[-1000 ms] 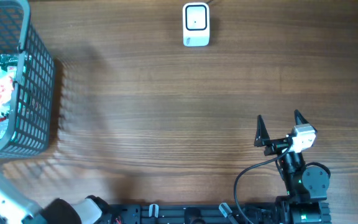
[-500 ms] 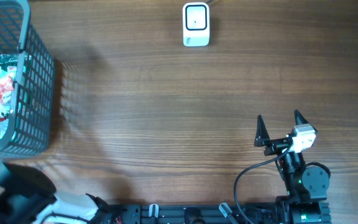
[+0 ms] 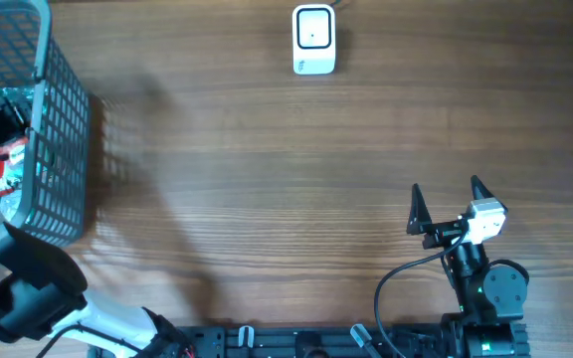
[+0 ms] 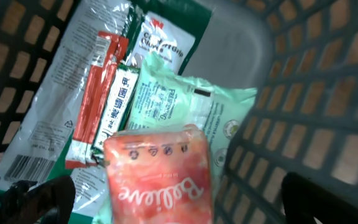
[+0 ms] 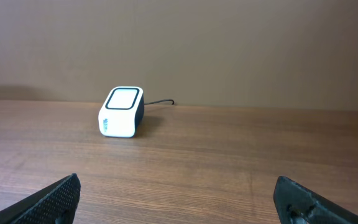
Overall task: Scan the item barcode
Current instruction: 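Reach the left gripper into the basket and grasp the green-capped jar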
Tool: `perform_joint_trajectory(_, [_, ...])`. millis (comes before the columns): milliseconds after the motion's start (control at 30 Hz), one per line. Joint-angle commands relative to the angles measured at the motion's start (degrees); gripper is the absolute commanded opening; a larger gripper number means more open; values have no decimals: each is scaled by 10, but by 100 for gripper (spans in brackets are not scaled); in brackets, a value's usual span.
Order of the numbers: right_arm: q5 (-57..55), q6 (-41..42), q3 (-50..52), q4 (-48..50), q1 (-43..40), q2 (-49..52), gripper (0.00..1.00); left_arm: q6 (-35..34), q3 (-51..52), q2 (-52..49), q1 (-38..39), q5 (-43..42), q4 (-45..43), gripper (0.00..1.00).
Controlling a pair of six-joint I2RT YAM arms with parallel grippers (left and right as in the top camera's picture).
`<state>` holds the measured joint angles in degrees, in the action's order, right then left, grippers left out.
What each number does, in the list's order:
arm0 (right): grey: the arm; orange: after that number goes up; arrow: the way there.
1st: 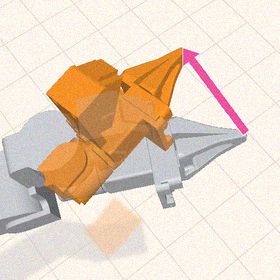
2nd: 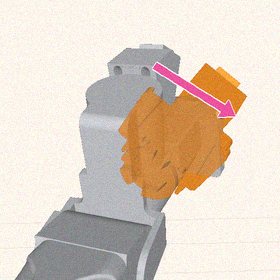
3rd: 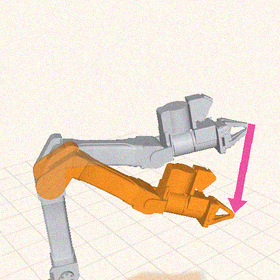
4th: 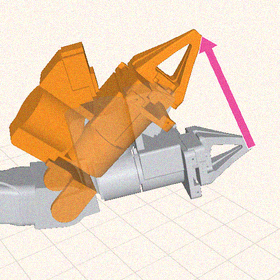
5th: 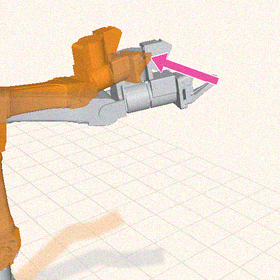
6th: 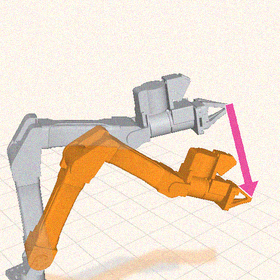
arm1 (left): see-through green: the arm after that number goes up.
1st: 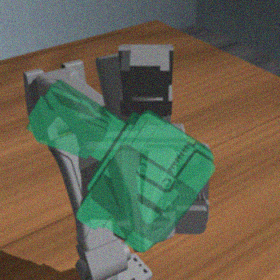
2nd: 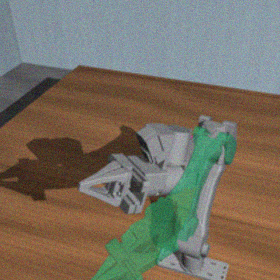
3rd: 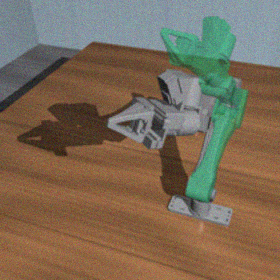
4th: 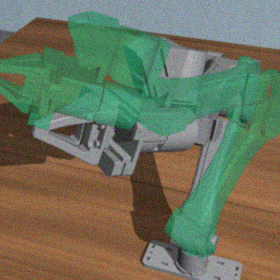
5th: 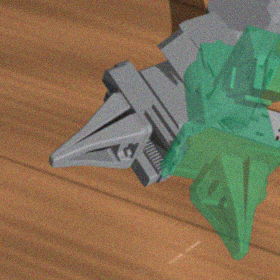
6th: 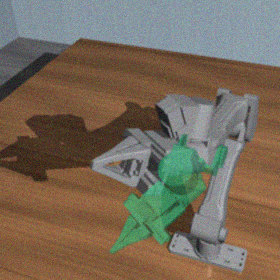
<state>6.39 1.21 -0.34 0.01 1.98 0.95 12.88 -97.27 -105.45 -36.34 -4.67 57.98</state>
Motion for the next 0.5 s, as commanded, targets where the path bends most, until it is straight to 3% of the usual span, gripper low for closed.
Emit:
perform_joint_trajectory(0, [-5,-1,0,3,1,-2,100,19,44,-5,10,33,-18,100])
perform_joint_trajectory(467, [-5,-1,0,3,1,-2,100,16,100,-8,9,28,-55,100])
